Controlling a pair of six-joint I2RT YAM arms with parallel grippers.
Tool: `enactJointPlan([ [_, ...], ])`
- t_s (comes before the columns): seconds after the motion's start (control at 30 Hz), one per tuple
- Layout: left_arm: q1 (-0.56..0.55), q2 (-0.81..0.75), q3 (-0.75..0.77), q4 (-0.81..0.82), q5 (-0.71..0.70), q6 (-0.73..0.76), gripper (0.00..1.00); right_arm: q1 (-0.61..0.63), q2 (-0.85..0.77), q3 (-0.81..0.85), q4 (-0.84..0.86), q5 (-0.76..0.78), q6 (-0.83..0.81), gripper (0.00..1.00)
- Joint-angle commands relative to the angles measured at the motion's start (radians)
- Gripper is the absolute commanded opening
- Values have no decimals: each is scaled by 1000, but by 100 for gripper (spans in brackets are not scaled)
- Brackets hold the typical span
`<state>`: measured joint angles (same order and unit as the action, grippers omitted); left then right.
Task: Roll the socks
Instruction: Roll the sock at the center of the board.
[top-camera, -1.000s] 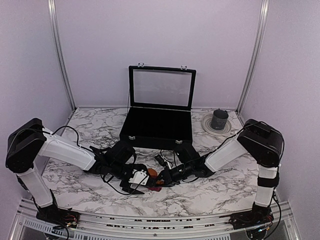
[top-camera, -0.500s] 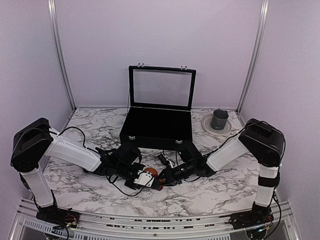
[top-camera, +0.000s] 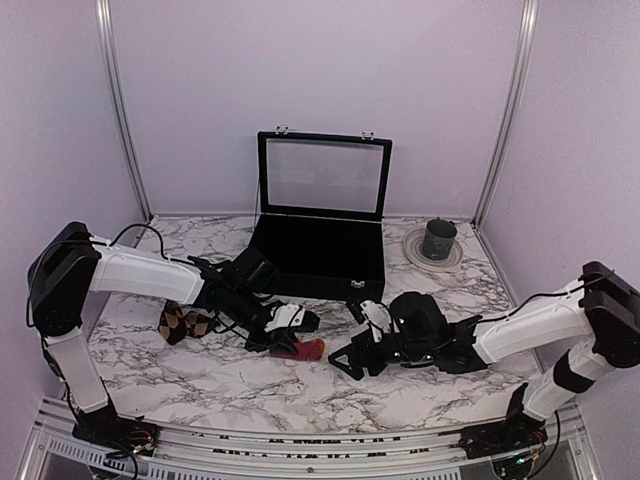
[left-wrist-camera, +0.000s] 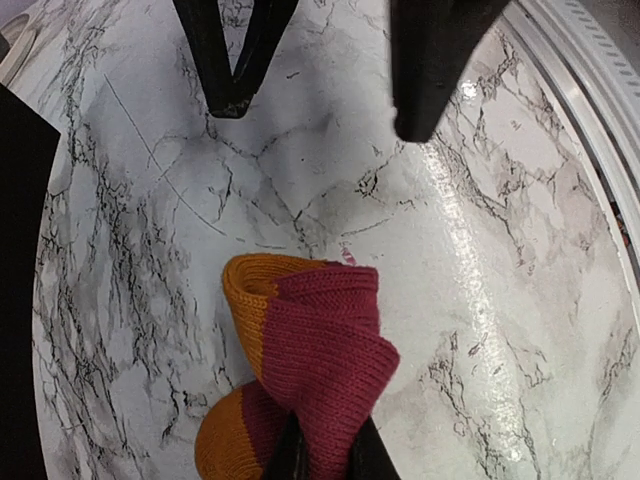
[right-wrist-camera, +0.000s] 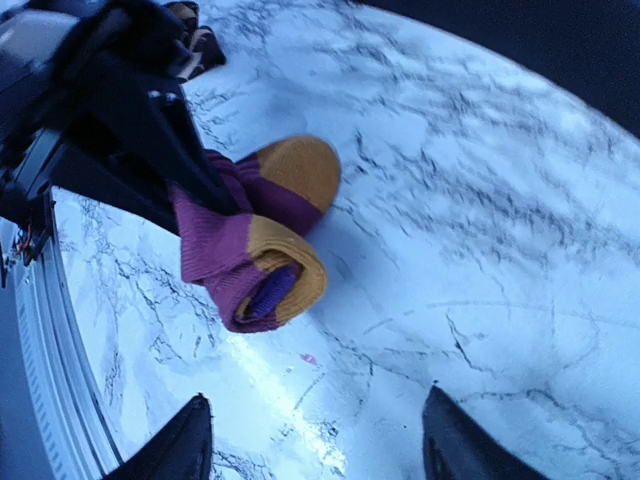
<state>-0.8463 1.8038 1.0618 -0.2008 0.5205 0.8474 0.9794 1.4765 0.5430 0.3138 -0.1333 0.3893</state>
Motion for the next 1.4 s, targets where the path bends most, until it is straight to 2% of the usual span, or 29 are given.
enactJointPlan([
  [0.0,41,-30,92,-223,240,-74,0,61,-113,0,16,241,-292,100],
  [0.07,55,-39,136,-292,298,-74,0,81,-157,-5,50,269,-376,100],
  [0.13,64,-43,177,-369,360,-73,0,82,-175,47,-9,290,-410,100],
  [0.23,73,-40,241,-500,430,-58,0,84,-172,101,-51,426,-338,100],
  [0.3,76,-44,268,-564,459,-44,0,83,-202,85,10,342,-324,100],
  [0.4,79,-51,286,-620,479,-36,0,82,-237,70,117,131,-422,100],
  [0.5,81,-64,283,-630,472,-43,0,104,-209,148,35,54,-471,99],
  [0.6,81,-80,280,-637,462,-44,0,114,-185,189,37,-80,-433,96],
  [0.67,82,-89,281,-643,457,-44,0,130,-153,219,28,-109,-412,93],
  [0.9,82,-111,292,-686,445,-48,0,148,-43,247,82,-219,-311,74],
  [1.03,82,-122,289,-689,441,-51,0,163,0,258,87,-190,-291,68],
  [1.37,82,-123,299,-698,446,-54,0,165,64,290,54,-122,-224,39],
])
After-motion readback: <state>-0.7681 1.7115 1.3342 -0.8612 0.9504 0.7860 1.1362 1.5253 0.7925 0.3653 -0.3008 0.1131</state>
